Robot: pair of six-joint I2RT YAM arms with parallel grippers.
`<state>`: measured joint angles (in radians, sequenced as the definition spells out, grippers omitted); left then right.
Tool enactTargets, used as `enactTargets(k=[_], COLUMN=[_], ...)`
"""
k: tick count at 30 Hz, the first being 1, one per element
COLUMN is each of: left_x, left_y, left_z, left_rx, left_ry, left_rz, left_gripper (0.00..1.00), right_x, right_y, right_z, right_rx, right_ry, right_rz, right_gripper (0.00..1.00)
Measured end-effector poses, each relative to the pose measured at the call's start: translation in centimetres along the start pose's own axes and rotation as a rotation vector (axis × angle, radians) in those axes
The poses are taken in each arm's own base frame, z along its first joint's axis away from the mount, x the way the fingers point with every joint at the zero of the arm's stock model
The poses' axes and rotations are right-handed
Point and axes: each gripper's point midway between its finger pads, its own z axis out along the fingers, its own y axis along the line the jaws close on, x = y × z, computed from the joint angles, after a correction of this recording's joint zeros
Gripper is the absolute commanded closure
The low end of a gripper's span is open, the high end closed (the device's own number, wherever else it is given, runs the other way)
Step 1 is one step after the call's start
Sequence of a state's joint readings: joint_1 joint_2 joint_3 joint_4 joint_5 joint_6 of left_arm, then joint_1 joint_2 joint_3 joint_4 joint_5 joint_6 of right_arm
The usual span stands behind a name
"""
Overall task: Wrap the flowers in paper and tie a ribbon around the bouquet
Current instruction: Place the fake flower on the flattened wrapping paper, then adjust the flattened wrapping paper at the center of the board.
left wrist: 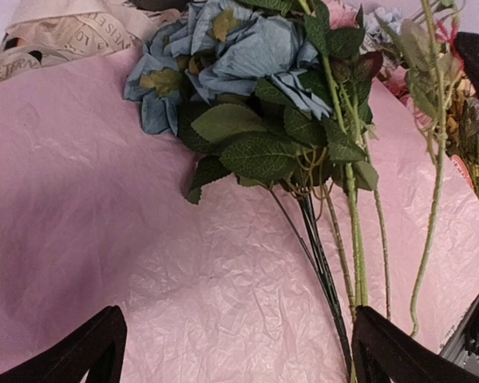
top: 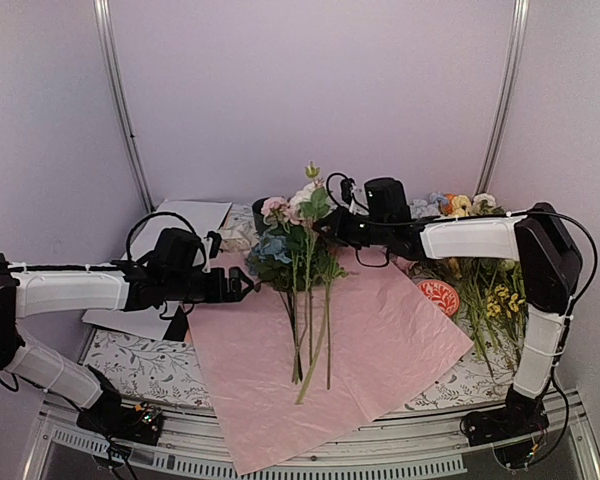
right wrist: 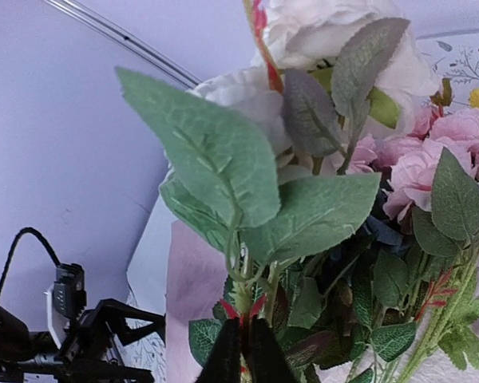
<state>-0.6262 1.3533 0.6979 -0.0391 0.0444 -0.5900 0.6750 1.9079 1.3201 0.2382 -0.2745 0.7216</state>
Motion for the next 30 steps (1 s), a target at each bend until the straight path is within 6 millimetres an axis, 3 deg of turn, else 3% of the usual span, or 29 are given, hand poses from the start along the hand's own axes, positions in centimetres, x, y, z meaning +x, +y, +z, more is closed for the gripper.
enactTargets(k=[2,4,10,15,19,21,25,27,30], left_x=[0.1,0.2,0.8,1.7,2.4,3.0,4.3,4.9,6.6], left_y=[0.1,0.2,0.7,1.7,2.9,3.6,5.2,5.8,6.6], left_z=[0.0,0.0,0.1,0.0,-0.4,-0.5,-0.5,-0.5,-0.5], left_rx=[-0.001,-0.004,-0.015,-0.039,-0.066,-0.077,-0.104,-0.111,-0.114], left_ry=[0.002,0.004,0.018,0.041,0.059,0.07,0.097,0.11,0.144], left_rz=[0.0,0.0,-0.003,-0.026,-0.069,-0.095,-0.159,-0.188,-0.233], left_gripper=[0.01,0.01,0.01,0.01,0.01,0.01,0.01,0.01,0.01], right_x=[0.4,0.2,-3.4,-5.2,-5.7,-4.6,-0.2,2.3,5.1], right_y=[-1.2,-2.0,-1.1,-2.1,-6.3,-9.1,-15.1,-17.2,-18.6], right_z=[0.7,1.2,0.2,-4.6,-10.7,-13.7,-19.5,-21.3,-22.5], right_rx=[0.027,0.059,0.131,0.275,0.44,0.519,0.669,0.721,0.754], right_ry=[0.023,0.048,0.049,0.088,0.147,0.188,0.31,0.374,0.457], right_rz=[-0.008,-0.034,-0.186,-0.29,-0.265,-0.22,-0.096,-0.042,-0.001], right_gripper=[0.63,0.55,0.4,0.26,0.03,0.0,0.07,0.13,0.27])
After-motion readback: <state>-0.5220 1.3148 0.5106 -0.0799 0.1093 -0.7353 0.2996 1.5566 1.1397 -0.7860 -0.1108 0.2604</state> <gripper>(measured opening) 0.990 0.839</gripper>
